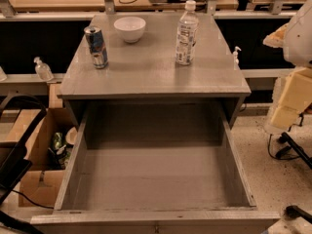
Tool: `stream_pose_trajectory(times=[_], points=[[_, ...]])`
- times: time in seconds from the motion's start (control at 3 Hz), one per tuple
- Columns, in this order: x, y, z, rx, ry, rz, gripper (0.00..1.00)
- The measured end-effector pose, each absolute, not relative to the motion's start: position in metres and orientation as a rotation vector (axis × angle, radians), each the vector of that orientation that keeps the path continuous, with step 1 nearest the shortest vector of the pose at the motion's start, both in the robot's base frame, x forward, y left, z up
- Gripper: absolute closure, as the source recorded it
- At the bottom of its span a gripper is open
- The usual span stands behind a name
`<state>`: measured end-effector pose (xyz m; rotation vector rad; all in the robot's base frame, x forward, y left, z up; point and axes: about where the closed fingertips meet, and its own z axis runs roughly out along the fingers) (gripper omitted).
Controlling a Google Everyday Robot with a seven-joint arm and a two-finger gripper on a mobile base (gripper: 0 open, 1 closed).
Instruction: Place blue plastic bottle into top drawer
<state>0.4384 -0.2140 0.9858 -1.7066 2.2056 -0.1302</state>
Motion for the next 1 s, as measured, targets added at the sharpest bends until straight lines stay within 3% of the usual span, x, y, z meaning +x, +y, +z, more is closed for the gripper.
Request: stream_pose_trajectory(times=[0.33, 1.0], points=[[0.438, -0.214, 0.986, -1.706, 2.205, -0.130, 0.00], [0.532, -0.251, 0.975, -1.323, 1.981, 0.076, 0.00]])
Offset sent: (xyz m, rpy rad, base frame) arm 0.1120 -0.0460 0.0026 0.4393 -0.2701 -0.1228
